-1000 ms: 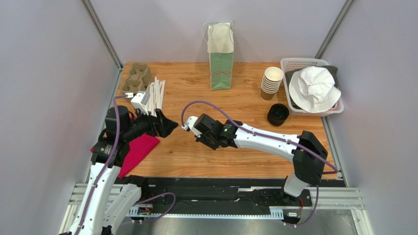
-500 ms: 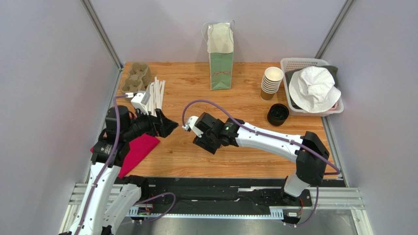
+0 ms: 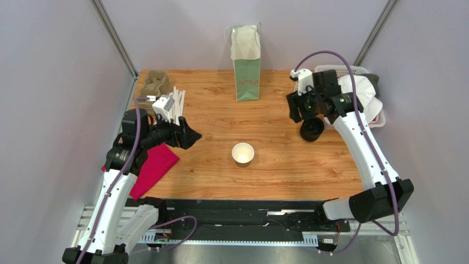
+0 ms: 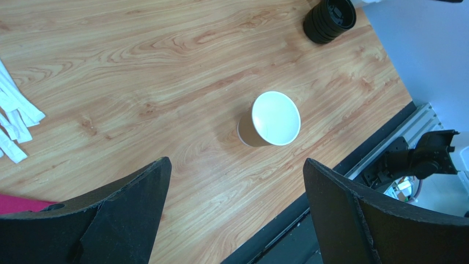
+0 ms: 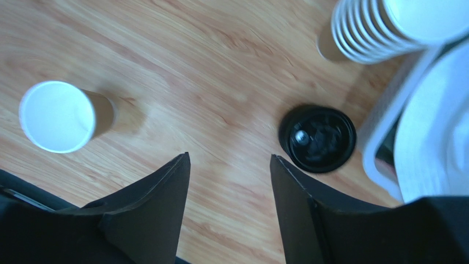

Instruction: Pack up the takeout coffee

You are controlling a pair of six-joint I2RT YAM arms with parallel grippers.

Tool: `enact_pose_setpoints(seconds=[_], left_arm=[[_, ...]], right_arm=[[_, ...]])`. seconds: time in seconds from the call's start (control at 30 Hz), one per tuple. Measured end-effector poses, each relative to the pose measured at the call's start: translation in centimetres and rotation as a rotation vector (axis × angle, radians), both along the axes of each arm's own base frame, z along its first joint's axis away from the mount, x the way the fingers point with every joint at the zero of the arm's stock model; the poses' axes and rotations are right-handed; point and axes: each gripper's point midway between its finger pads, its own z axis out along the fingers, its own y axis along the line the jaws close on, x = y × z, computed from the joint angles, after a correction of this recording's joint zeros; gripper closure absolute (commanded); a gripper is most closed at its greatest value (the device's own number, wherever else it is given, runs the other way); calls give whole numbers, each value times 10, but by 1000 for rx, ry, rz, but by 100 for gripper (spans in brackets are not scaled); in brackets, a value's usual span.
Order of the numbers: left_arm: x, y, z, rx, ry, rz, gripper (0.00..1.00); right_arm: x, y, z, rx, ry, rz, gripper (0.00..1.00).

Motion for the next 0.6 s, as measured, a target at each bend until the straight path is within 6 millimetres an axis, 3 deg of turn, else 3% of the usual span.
enact_pose_setpoints(seconds=[0.13, 0.2, 0.4, 0.6], left_arm=[[3, -3, -7, 8, 24, -27, 1], [5, -4, -11, 13, 36, -35, 1], [6, -11, -16, 31, 39, -70, 1], [6, -14, -15, 39, 17, -89, 1]], right_arm=[[3, -48, -24, -40, 107, -101, 48], [4, -60, -38, -56, 164, -121, 50], [13, -71, -80, -88, 297, -132, 52], [17, -74, -104, -116, 357, -121, 53]])
